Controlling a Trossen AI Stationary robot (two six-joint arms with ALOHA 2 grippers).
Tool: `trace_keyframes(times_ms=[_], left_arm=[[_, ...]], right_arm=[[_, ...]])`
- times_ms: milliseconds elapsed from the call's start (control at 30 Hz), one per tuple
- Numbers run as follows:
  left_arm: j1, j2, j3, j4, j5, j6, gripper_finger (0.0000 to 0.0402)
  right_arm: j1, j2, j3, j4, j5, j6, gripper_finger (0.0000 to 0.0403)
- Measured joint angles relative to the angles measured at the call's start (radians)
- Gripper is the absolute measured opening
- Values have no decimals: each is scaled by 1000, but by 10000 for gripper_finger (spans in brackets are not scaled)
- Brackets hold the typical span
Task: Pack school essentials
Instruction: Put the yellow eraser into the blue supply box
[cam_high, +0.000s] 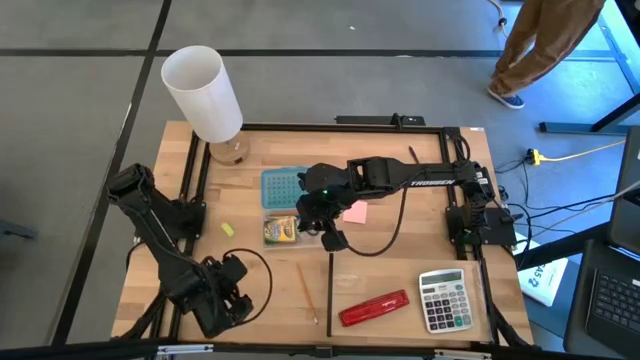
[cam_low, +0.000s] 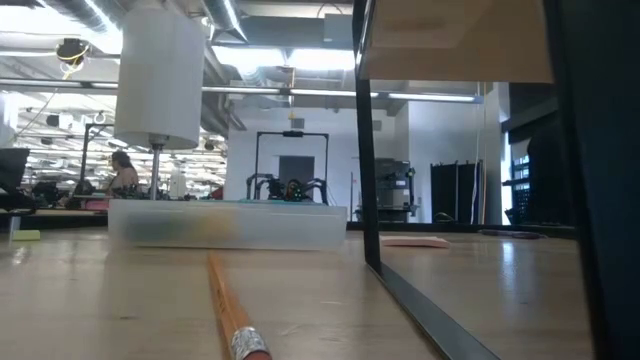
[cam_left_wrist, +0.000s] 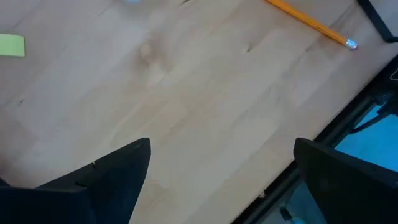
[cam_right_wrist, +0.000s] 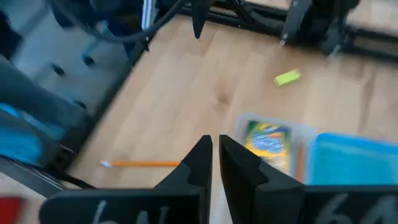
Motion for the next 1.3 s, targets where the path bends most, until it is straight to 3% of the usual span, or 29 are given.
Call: trace_keyframes(times_ms=[167, 600, 667, 900, 1300], left_arm=[[0, -8, 0, -4, -31, 4, 389], [3, -8, 0, -39, -50, 5, 389], [3, -8, 0, -59, -50, 5, 389], [-1, -8, 0, -78, -51, 5, 389], [-1, -7, 0, -79, -52, 5, 389]], right_arm=[[12, 0, 0, 25, -1, 135, 32], [26, 0, 0, 46, 4, 300, 30], [34, 0, 3, 43, 42, 299, 22], [102, 0, 26, 3, 334, 440, 6], [168, 0, 148, -218, 421, 706, 2]])
